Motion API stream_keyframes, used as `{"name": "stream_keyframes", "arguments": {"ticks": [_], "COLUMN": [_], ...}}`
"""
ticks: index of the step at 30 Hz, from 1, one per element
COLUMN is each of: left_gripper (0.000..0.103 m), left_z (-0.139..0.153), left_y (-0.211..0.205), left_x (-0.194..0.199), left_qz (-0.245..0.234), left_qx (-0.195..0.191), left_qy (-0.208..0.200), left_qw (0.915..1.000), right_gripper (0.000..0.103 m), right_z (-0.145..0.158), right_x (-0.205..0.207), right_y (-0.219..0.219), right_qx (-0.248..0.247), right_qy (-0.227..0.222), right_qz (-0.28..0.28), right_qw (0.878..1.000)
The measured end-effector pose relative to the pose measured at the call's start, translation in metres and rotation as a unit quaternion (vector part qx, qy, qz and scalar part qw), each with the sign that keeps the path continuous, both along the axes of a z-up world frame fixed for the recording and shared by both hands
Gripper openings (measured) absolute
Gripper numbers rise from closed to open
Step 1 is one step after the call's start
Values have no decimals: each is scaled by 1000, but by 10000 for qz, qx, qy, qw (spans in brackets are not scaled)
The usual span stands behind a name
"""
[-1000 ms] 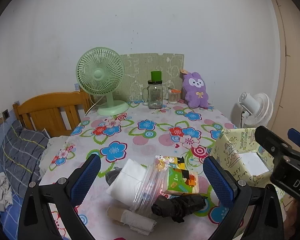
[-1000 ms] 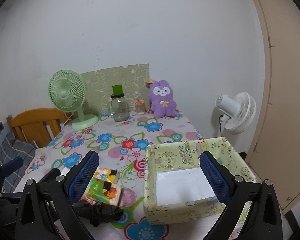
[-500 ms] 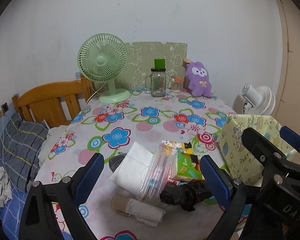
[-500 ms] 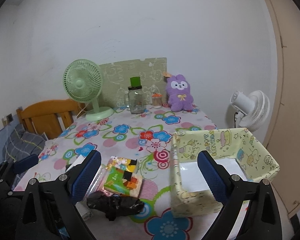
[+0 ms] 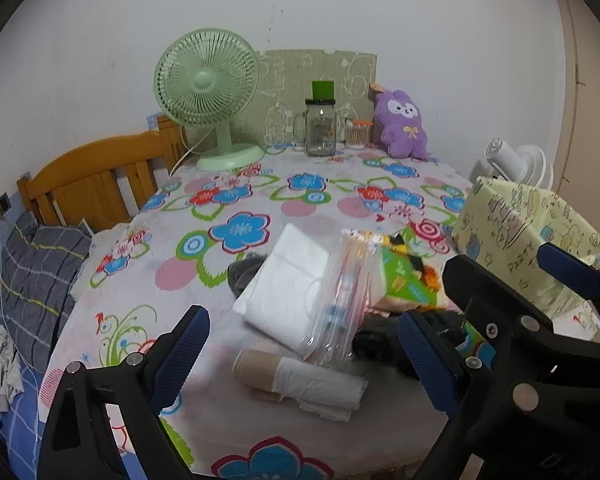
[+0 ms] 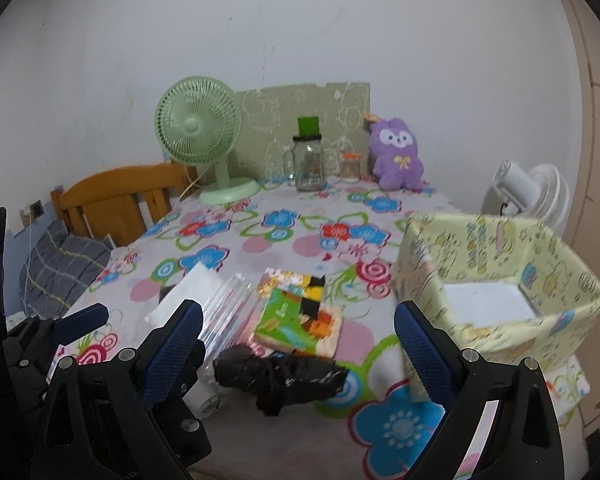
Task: Organize soft objects
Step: 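Move both tools down toward the black cloth and rolled white towel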
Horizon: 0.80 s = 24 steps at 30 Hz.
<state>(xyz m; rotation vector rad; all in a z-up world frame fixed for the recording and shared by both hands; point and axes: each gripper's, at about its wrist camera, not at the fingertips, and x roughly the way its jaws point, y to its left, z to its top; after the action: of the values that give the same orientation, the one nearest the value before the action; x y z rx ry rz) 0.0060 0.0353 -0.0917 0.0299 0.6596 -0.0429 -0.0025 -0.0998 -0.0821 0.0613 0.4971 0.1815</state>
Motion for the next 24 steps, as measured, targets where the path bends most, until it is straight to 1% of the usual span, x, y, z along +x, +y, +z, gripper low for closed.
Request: {"name": "stream_keyframes", "arguments": {"ticks": [4,6,10,15,24], "left_gripper": [96,94,93,93,93], "left_z": [-14,-20,-28,-36,-53], "left_y": [3,5,7,9,3], "left_x": [3,5,7,11,20], "left_qz": [-57,-77,-111,-160,-252], "left_qx": [-34,-34,-38,-103,-90], "left_qy": [170,246,329,445,724], "left_qw": [9998,9997,9994,9988,9970], "right_gripper": [96,96,96,96,96], "right_z": [-13,-20,-31,-40,-56], "right_x": [6,8,15,22,35], "right_y": [7,11,15,18,21], "right_qx": [24,19,13,-34,-115], "right_qy": [216,312,492,637,951], "right_qz": [21,18,-4,-6,18], "right_qw": [9998,9995,9988,9980,9954]}}
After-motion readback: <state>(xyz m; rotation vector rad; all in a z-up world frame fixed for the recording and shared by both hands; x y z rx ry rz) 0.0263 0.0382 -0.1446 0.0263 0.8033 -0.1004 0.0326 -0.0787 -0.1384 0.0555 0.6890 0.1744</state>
